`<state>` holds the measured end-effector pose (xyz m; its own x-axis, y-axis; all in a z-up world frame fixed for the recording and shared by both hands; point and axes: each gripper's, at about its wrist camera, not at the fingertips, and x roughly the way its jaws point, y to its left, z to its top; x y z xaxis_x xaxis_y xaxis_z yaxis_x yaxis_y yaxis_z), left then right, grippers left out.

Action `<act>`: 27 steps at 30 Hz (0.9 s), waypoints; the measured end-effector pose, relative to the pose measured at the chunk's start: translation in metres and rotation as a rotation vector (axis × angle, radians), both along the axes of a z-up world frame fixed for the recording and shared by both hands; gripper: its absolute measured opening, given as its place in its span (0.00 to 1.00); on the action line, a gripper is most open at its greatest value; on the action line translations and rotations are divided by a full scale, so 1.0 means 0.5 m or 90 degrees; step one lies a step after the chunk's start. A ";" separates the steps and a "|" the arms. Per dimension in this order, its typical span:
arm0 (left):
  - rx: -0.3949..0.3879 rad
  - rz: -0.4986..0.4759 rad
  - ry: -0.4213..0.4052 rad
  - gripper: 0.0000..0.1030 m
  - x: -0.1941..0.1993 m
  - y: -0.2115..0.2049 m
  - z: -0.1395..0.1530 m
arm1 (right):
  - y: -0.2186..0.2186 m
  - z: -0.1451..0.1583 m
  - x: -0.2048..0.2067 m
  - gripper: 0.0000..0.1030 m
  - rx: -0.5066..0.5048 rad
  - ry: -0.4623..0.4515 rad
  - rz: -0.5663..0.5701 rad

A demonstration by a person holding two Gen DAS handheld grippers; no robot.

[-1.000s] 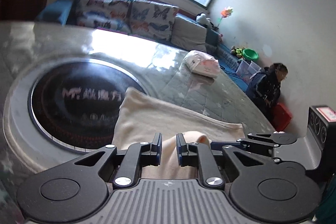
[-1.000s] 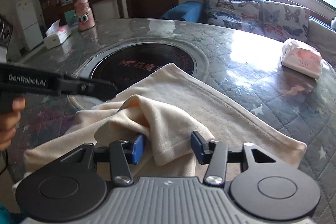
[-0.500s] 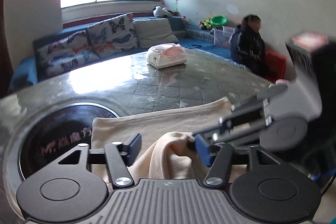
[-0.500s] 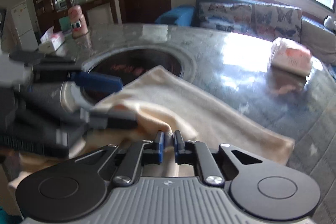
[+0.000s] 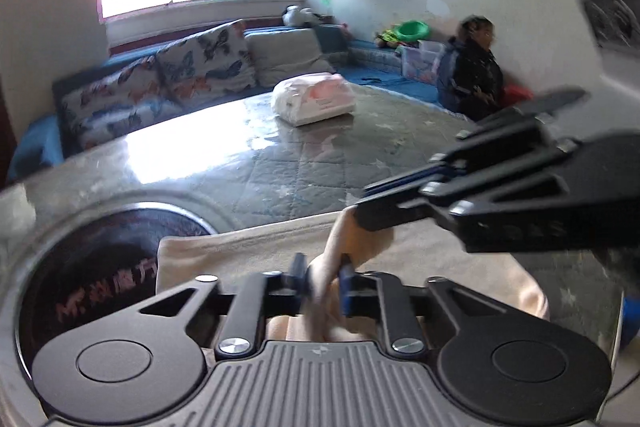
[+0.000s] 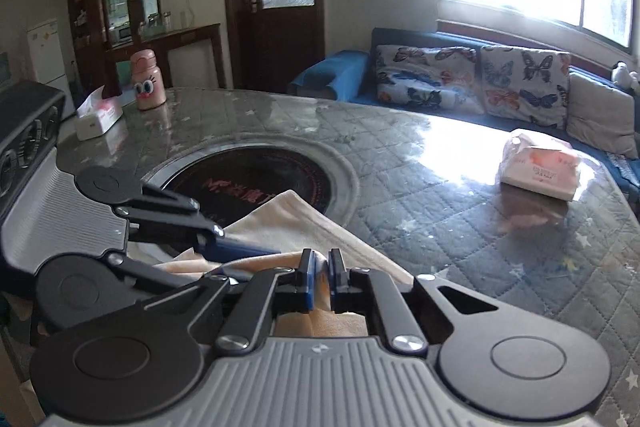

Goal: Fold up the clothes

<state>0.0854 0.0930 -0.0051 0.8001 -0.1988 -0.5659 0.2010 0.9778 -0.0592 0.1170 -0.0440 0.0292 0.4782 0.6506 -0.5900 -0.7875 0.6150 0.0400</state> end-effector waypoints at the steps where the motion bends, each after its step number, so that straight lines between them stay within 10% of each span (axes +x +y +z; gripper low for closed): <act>1: -0.021 0.018 -0.001 0.12 0.000 0.014 0.002 | -0.003 0.000 0.000 0.12 0.003 0.002 -0.004; 5: -0.109 0.093 -0.011 0.12 -0.015 0.082 0.016 | -0.019 -0.012 -0.009 0.35 0.010 0.019 -0.027; 15: -0.174 0.255 -0.038 0.07 -0.098 0.206 0.036 | 0.044 -0.077 -0.079 0.50 -0.040 0.039 0.069; 22: -0.173 0.218 0.007 0.13 -0.103 0.194 0.027 | 0.079 -0.101 -0.088 0.22 -0.057 0.028 0.061; 27: -0.157 0.196 0.050 0.43 -0.064 0.146 -0.005 | 0.042 -0.086 -0.089 0.06 -0.040 0.016 0.026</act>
